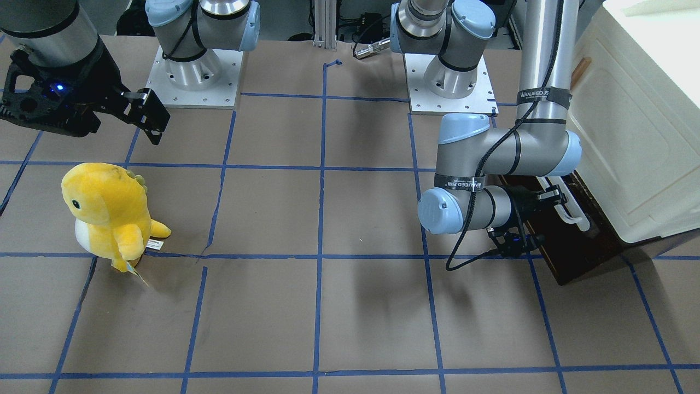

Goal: Pull drawer sideways
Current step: 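Hold the handle with the left gripper and begin pulling outward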

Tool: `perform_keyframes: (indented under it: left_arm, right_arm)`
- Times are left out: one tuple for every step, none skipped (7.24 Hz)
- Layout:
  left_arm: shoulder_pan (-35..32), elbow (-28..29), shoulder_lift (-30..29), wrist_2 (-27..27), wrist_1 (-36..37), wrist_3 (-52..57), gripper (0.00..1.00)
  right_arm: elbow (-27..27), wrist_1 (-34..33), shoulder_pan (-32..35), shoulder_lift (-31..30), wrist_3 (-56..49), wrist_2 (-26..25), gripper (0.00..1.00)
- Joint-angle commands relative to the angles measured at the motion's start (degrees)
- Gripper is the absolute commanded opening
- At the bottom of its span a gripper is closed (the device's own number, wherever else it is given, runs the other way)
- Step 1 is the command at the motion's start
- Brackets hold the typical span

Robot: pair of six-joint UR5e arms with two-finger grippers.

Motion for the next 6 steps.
perform_keyframes:
  left_arm:
    - [0.0,0.0,-0.4,-0.1,0.0,-0.1,0.23]
    - [0.0,0.0,-1.0,-0.1,0.1,-0.3,0.23]
    - [0.0,0.0,-1.3,-0.1,1.5,0.8,0.23]
    - [0.0,0.2,-1.3,-0.1,2.1,1.0,0.23]
    - [-0.1,0.4,-1.2,-0.1,2.1,1.1,0.23]
    - [-0.1,0.4,-1.2,0.0,2.2,1.1,0.22]
  right_arm:
    - [0.0,0.0,0.0,0.0,0.0,0.0,1.0]
    - [0.0,0.0,-0.1,0.0,0.0,0.0,1.0]
    - [0.0,0.0,0.0,0.0,0.0,0.0,1.0]
    - [0.0,0.0,-0.1,0.0,0.0,0.0,1.0]
    - [0.0,0.1,0.0,0.0,0.0,0.0,1.0]
    - [0.0,0.0,0.0,0.0,0.0,0.0,1.0]
